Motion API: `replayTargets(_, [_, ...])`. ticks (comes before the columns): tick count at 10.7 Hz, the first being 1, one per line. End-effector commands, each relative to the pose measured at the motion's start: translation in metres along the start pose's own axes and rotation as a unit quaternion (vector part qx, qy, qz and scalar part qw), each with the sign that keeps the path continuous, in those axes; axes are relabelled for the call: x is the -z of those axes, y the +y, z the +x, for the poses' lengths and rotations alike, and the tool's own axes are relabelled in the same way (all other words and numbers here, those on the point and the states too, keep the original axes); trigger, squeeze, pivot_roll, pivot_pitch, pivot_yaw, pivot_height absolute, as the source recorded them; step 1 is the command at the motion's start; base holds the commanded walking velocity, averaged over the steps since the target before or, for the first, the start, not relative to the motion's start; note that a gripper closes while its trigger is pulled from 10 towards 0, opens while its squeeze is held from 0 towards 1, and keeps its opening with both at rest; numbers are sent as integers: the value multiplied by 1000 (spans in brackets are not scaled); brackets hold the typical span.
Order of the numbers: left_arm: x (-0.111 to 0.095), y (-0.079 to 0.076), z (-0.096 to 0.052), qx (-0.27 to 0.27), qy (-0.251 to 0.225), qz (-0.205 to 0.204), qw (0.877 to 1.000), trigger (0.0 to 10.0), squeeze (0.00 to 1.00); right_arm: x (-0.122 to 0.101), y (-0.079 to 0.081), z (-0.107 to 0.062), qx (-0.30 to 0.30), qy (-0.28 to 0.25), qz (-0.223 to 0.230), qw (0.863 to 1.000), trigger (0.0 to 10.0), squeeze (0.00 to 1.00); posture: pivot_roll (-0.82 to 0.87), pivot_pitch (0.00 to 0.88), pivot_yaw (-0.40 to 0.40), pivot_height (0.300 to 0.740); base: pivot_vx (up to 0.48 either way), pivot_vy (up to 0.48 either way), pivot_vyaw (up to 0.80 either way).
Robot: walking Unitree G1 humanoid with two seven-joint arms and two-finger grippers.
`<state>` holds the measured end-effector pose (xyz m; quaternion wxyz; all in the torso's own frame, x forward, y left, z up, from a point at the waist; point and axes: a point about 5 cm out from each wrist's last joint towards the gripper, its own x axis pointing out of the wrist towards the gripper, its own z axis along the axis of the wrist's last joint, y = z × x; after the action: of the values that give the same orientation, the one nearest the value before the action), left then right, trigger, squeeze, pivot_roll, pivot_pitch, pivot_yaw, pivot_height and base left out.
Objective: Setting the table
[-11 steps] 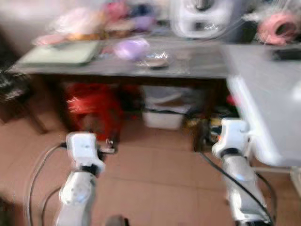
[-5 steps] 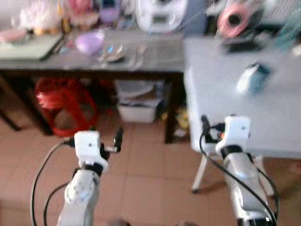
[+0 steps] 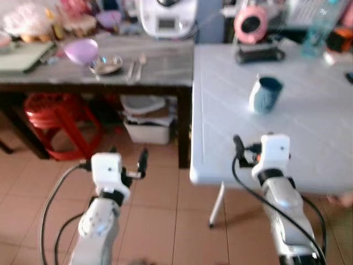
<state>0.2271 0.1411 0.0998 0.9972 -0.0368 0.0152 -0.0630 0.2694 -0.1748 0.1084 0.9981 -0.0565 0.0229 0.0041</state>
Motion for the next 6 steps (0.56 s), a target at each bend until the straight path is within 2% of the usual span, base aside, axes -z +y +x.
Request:
replayTargets(1, [-1, 9, -2, -15, 1, 11, 1000, 10000, 0, -5, 13, 6, -17, -10, -20, 1000, 10000, 0, 20, 64, 43, 740, 454, 0, 0])
replayTargets(2, [-1, 9, -2, -15, 1, 10, 1000, 10000, 0, -4, 17, 6, -29, -6, 3, 1000, 10000, 0, 20, 64, 43, 740, 450, 0, 0])
replayTargets(3, [-1, 9, -2, -13, 0, 8, 1000, 10000, 0, -5, 18, 6, -21, -12, -6, 1000, 10000, 0, 20, 65, 43, 740, 435, 0, 0])
replayTargets(4, [-2, 8, -3, -8, -6, -1, 1000, 10000, 0, 0, 19, 6, -32, 10, -1, 999, 10000, 0, 23, 65, 43, 740, 0, 0, 0])
replayTargets(5, [-2, 8, -4, -7, -6, -4, 1000, 10000, 0, 3, 20, 4, -52, 20, 32, 998, 10000, 0, 26, 66, 43, 740, 0, 0, 0])
replayTargets(6, [-2, 9, -6, -5, -4, -4, 1000, 10000, 0, 10, 13, 3, -17, 34, 13, 999, 10000, 980, 31, 70, 44, 740, 0, 0, 0])
